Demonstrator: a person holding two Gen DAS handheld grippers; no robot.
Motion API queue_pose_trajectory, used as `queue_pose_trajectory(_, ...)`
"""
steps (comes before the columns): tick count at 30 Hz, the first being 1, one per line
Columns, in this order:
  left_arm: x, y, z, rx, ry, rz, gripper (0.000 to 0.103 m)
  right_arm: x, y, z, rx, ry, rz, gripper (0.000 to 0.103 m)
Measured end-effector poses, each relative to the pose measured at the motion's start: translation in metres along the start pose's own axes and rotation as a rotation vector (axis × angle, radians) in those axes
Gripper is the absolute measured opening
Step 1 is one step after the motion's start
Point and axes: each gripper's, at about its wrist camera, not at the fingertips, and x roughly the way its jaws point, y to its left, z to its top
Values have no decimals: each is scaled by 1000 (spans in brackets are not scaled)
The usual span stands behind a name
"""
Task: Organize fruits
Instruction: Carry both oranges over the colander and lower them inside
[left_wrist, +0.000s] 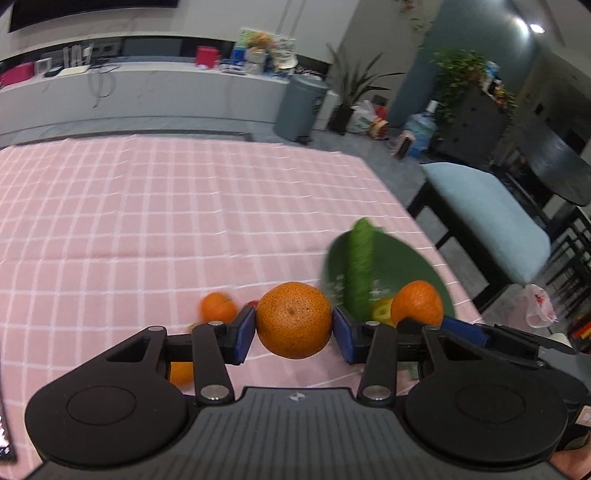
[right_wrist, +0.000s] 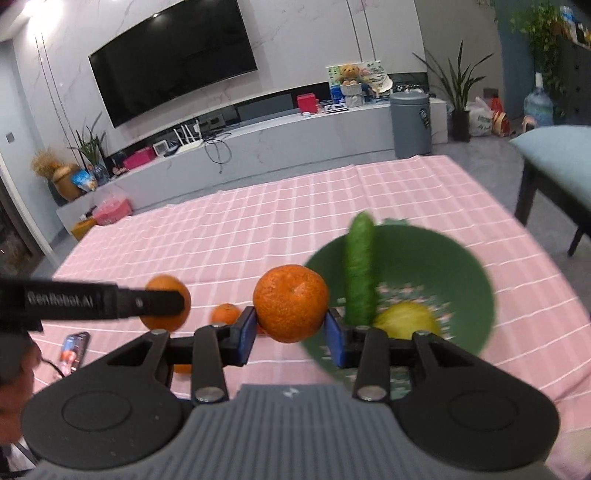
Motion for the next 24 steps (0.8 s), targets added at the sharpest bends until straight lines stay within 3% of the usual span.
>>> queue_pose_trajectory(12,53,-68,27,126,43,-85,51,6,-39,16,-206,71,-127,37)
queue_pose_trajectory(24,100,-83,18,183,160,-89,51,40,-54,11,-352,204,-178,37)
